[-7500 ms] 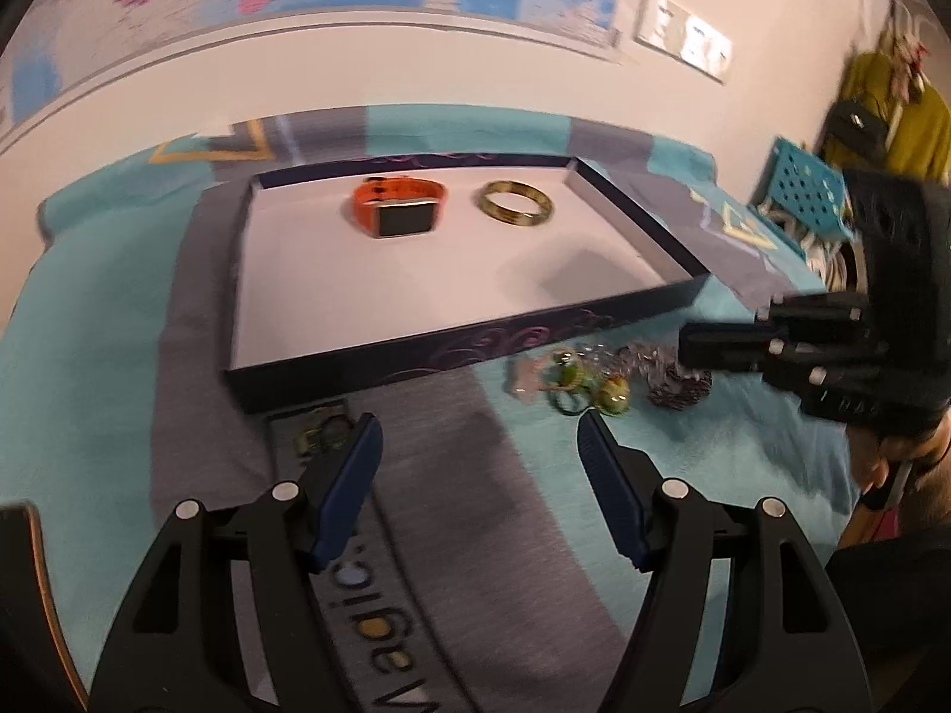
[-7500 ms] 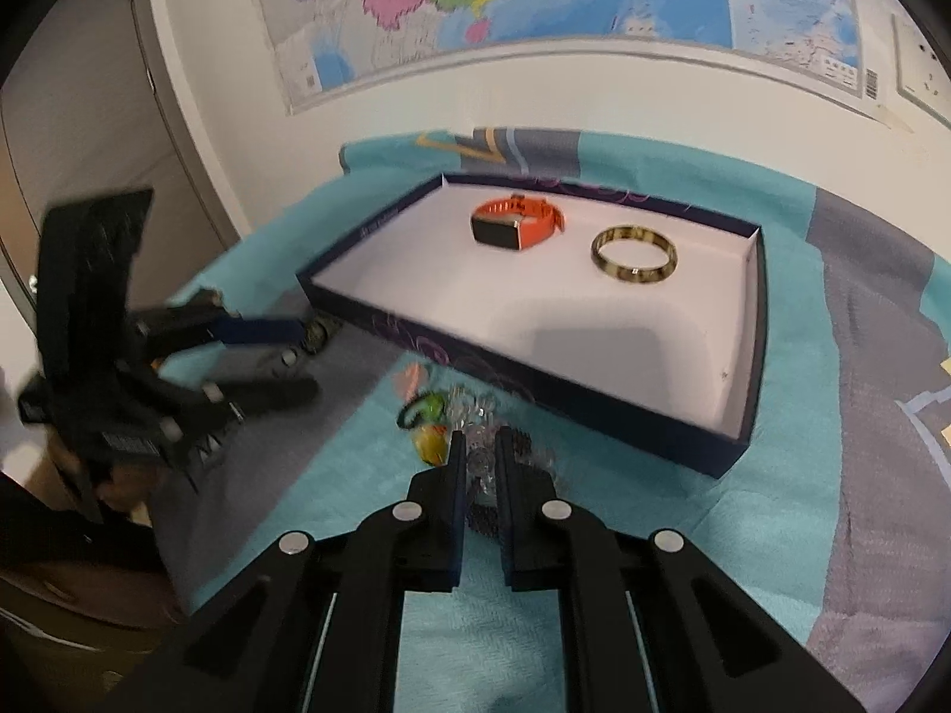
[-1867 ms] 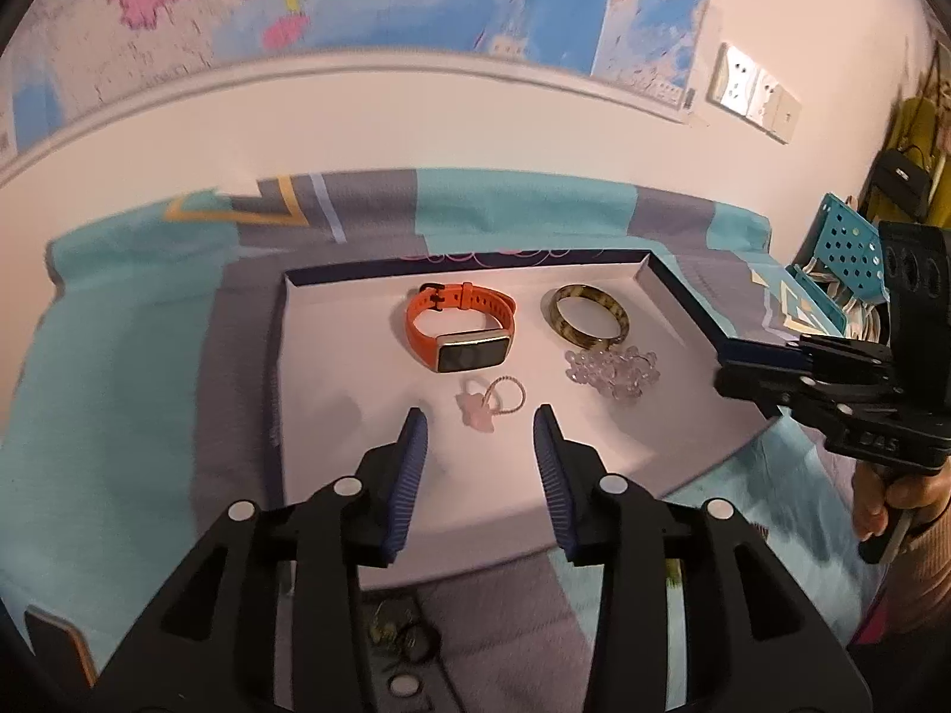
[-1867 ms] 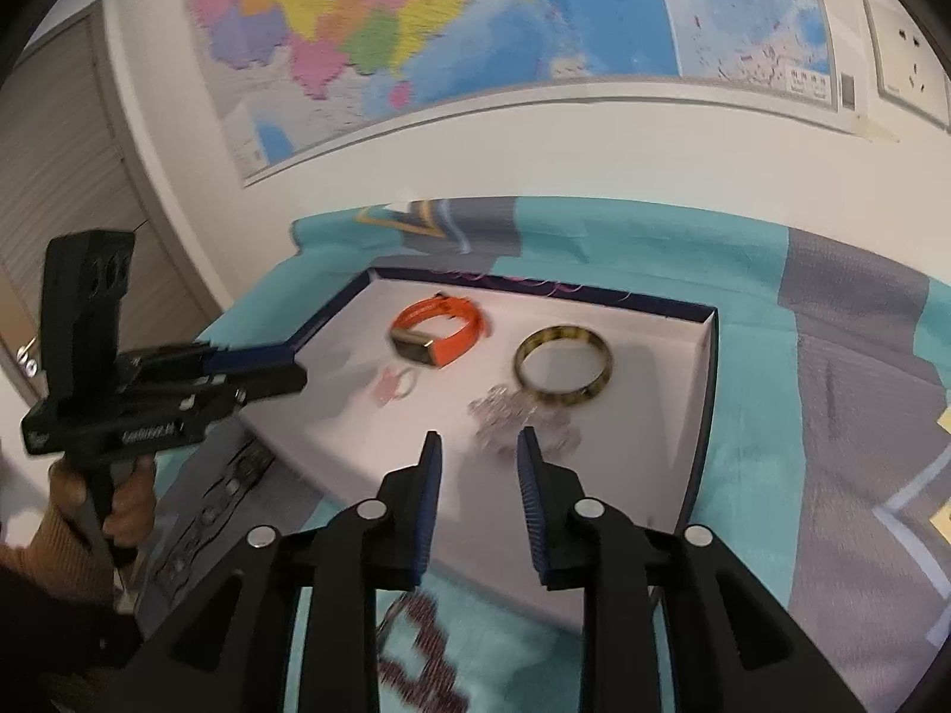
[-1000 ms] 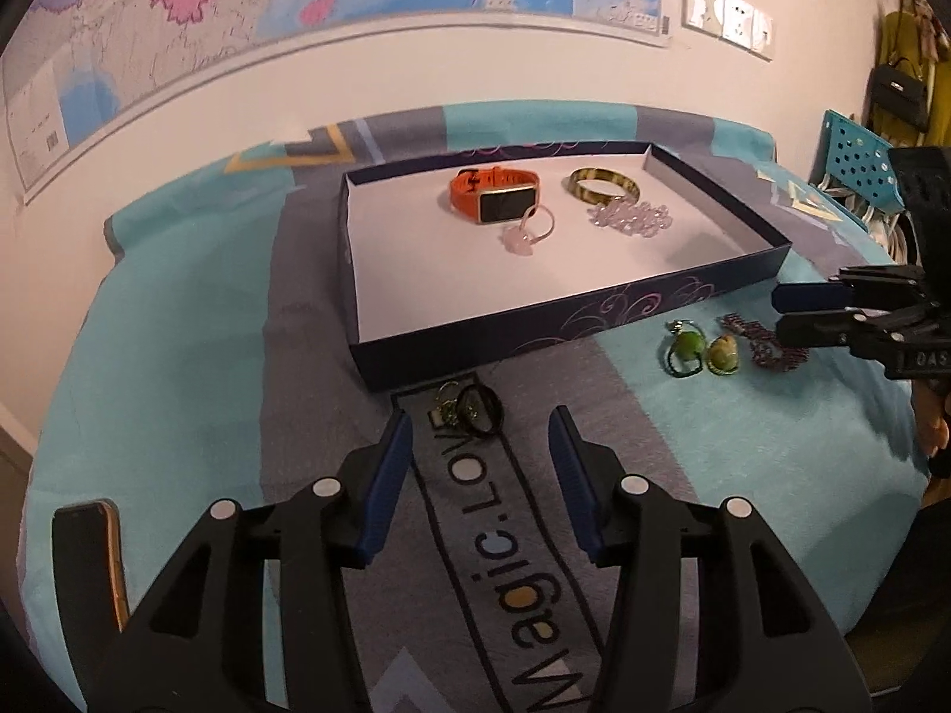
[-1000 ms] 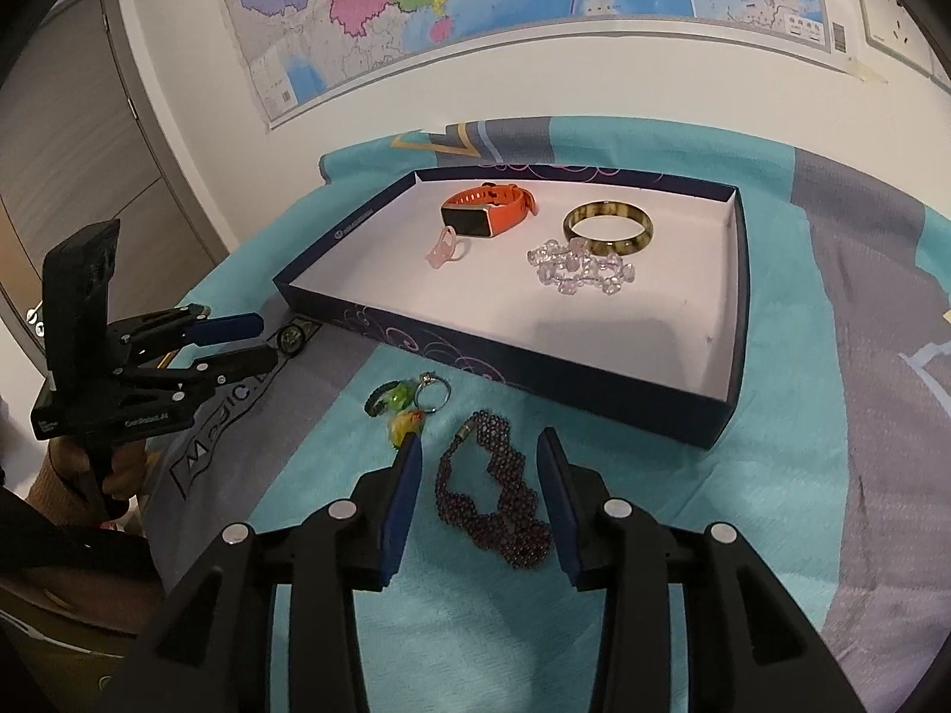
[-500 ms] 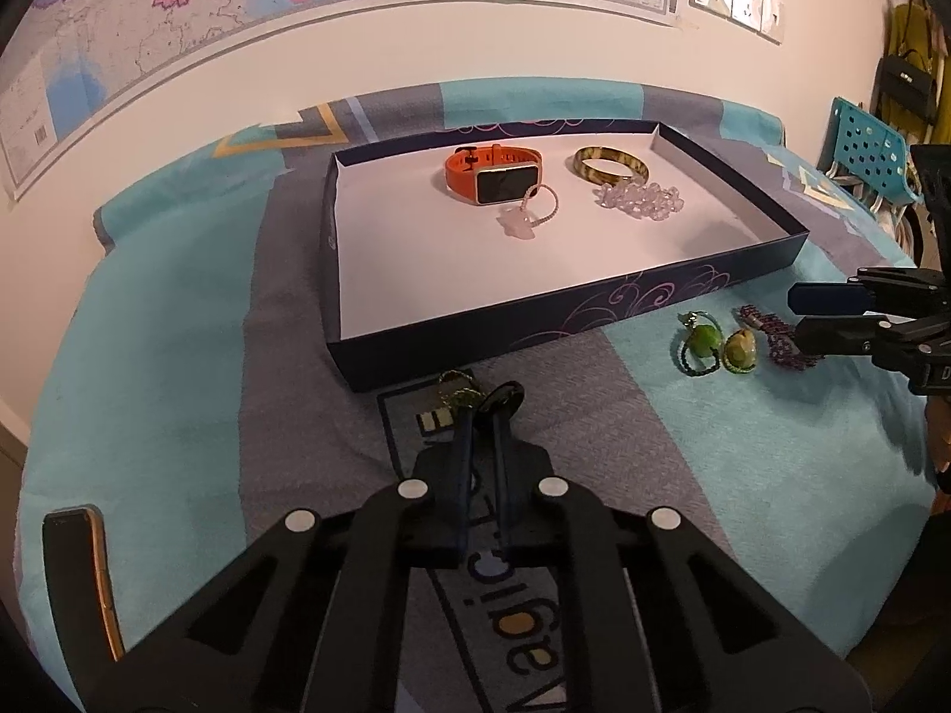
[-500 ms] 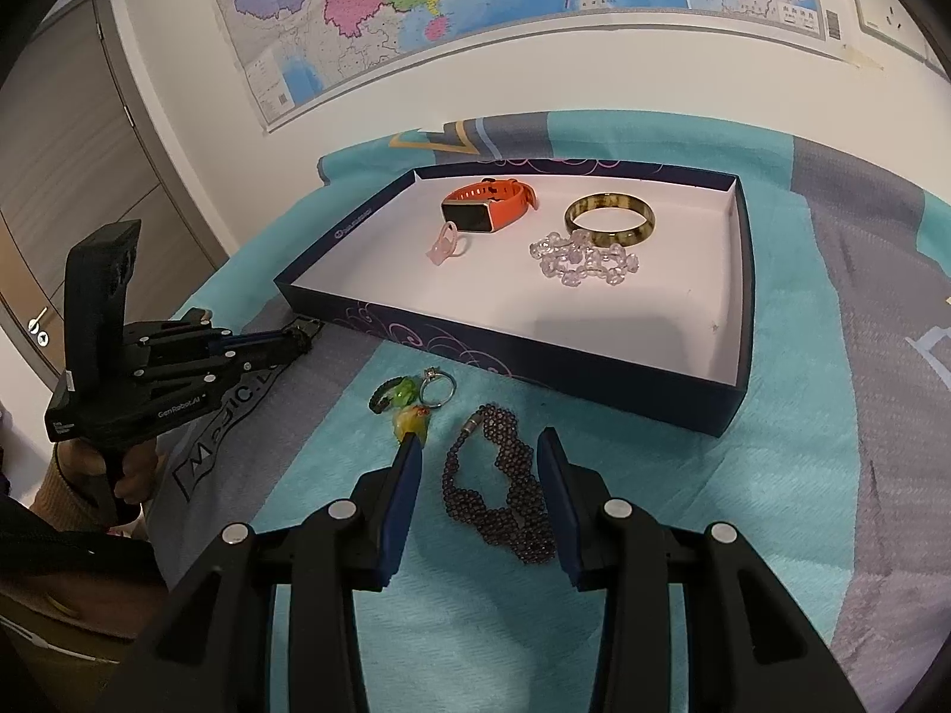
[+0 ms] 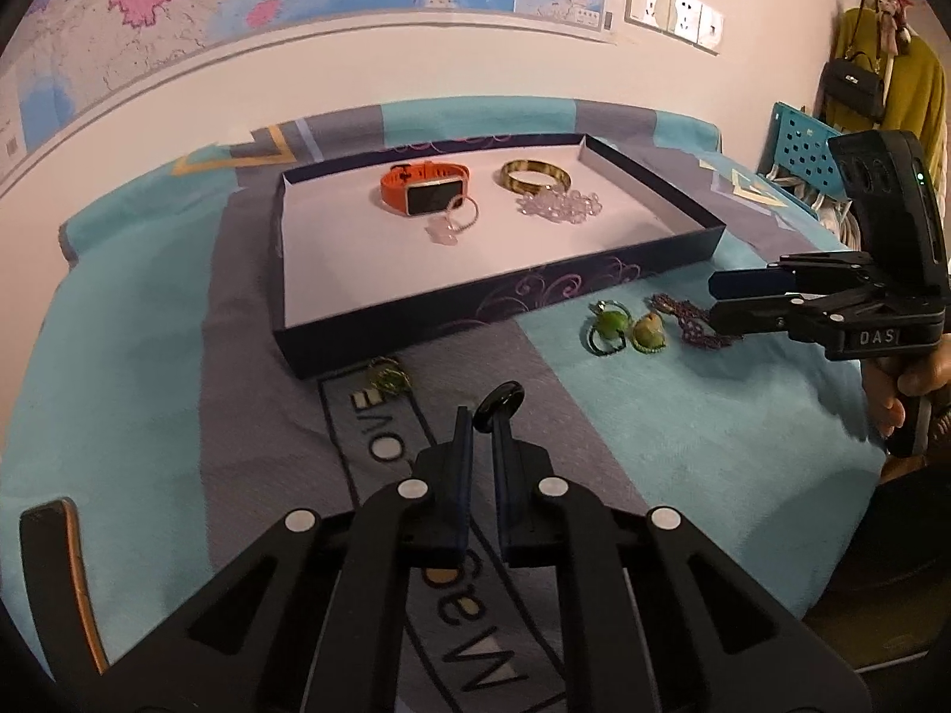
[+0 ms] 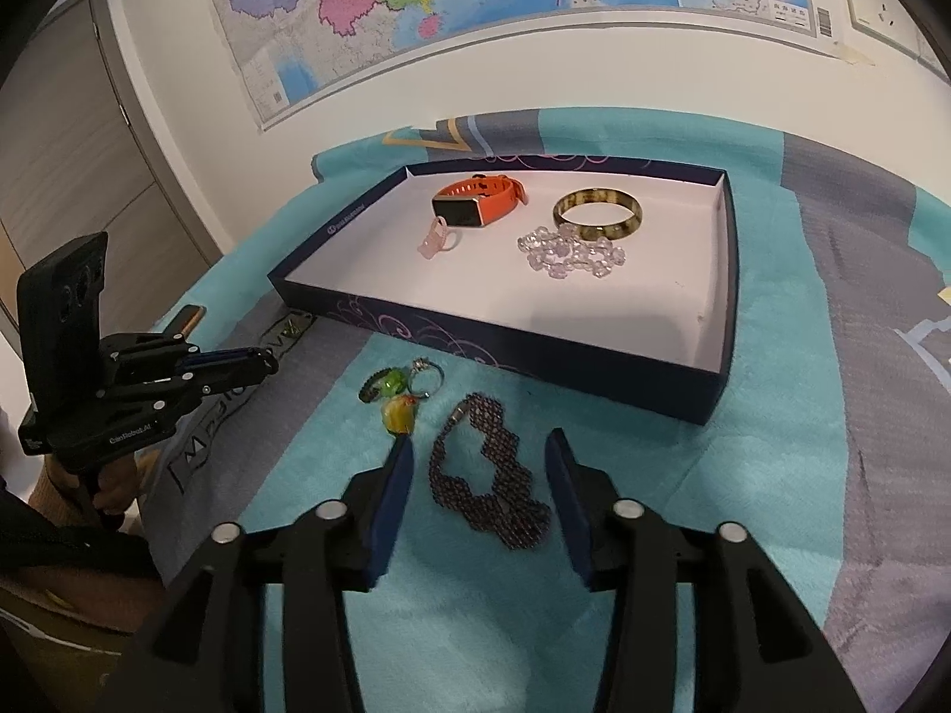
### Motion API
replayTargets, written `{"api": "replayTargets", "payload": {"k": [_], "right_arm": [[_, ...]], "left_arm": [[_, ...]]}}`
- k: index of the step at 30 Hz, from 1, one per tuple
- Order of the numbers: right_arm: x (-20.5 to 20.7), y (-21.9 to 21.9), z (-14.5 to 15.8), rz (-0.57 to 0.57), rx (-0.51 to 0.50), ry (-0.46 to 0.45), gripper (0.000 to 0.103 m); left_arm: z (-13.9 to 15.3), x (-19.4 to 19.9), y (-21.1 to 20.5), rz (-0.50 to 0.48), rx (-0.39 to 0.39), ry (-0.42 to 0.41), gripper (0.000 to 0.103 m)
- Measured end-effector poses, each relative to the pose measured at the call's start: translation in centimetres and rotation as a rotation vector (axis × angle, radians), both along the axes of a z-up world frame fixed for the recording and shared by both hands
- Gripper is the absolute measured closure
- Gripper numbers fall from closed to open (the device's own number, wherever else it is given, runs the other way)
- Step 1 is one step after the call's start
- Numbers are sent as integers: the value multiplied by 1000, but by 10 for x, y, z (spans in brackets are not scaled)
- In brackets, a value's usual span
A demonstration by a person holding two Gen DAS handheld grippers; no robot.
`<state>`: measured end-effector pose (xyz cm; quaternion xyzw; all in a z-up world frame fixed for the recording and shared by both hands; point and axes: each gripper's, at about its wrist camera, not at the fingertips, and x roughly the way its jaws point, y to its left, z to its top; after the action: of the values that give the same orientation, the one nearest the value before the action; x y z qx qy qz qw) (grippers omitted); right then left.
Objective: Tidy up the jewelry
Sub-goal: 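Grasp the black ring with the left tool while the right tool grasps the dark beaded bracelet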
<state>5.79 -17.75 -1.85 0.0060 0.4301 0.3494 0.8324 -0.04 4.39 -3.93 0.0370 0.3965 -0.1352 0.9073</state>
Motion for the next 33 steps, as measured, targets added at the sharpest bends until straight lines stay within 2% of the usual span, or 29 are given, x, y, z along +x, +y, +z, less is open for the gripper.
{"api": "replayTargets", "payload": {"k": [12, 15, 17, 19, 33], "right_arm": [[-10, 23, -5, 40, -127, -48, 57], [-10, 23, -5, 26, -148, -55, 69], [-8, 21, -5, 17, -152, -53, 85], [-6, 17, -5, 8, -142, -42, 91], [-4, 4, 14, -12, -4, -22, 93]], "left_arm": [[-8, 12, -3, 6, -64, 57, 96], [-9, 15, -1, 16, -79, 65, 96], [-8, 15, 0, 18, -96, 65, 96], [-8, 15, 0, 20, -108, 65, 96], [0, 20, -2, 17, -149, 53, 96]]}}
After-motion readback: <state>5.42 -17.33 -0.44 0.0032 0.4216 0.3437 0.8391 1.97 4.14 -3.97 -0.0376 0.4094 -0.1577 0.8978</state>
